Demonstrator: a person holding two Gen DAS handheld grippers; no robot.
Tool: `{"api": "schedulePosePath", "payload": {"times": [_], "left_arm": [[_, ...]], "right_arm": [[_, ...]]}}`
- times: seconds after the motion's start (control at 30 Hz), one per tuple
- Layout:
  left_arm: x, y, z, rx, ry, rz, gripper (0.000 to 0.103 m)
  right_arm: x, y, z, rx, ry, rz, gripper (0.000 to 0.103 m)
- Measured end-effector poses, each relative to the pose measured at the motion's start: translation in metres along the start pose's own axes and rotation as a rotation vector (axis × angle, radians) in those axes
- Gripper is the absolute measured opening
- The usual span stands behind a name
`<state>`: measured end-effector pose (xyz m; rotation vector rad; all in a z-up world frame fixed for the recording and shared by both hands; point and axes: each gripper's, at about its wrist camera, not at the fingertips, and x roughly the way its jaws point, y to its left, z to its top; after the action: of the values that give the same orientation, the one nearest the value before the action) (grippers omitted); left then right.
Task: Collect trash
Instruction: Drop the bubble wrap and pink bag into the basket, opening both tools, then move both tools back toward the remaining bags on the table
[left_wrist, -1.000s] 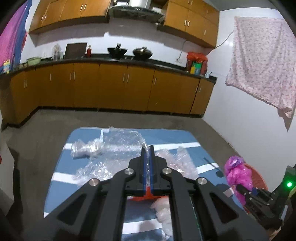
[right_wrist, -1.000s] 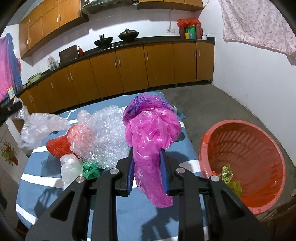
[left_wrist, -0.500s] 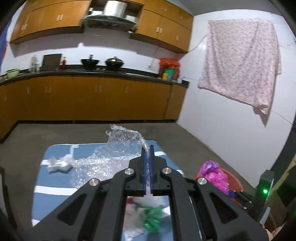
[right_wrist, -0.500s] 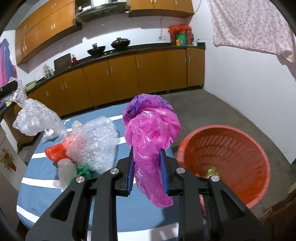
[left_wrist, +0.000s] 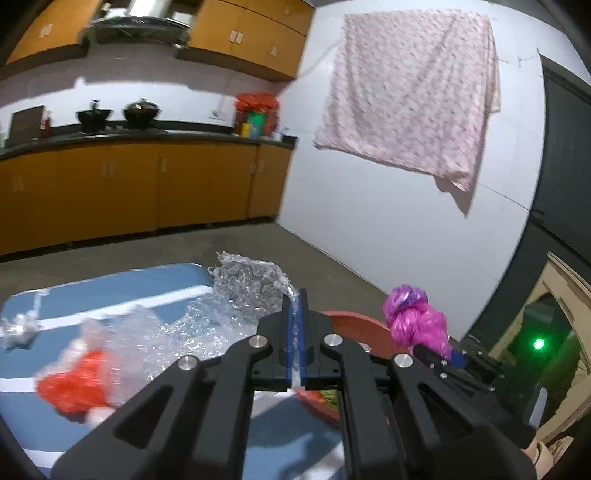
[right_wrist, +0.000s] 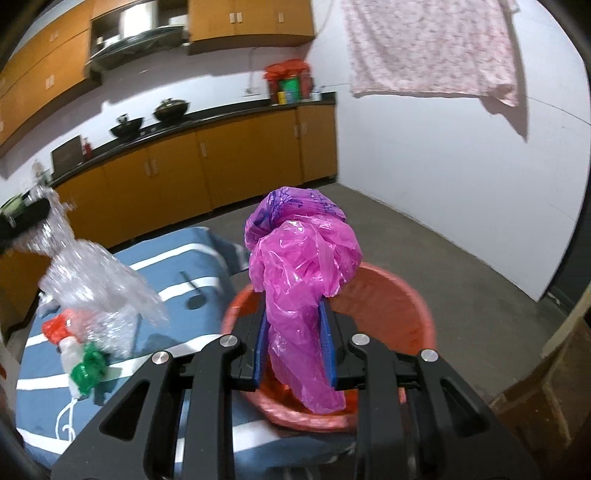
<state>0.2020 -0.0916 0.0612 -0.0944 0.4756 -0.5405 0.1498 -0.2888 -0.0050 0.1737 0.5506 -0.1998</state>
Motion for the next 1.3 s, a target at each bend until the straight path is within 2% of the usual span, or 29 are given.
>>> {"api": "schedulePosePath", "payload": {"times": [0.37, 0.87, 0.93, 1.0, 1.23, 1.3], "left_arm": [[0.083, -0.047, -0.022, 0.043, 0.107, -0.091, 0.004], [0.131, -0.058, -0.051, 0.068, 0.203, -0.147, 0.005], [0.131, -0.062, -0.055, 0.066, 0.206, -0.144, 0.014], [0.13, -0.058, -0.057, 0.062, 0.204, -0.126, 0.033], [0.117, -0.028, -0.057, 0.015, 0.197, -0.064, 0.048], [0.107, -0.018, -0.056, 0.004, 0.181, -0.035, 0.056]], "right_arm": [[0.024, -0.035, -0.006, 0.078, 0.032, -0.024, 0.025], [0.044, -0.053, -0.007, 0.128, 0.04, -0.013, 0.026], [0.045, -0.053, -0.008, 0.126, 0.04, -0.004, 0.03], [0.044, -0.052, -0.01, 0.124, 0.039, -0.004, 0.041], [0.038, -0.056, -0.017, 0.129, 0.027, -0.035, 0.055], [0.035, -0.055, -0.018, 0.128, 0.023, -0.048, 0.061]]}}
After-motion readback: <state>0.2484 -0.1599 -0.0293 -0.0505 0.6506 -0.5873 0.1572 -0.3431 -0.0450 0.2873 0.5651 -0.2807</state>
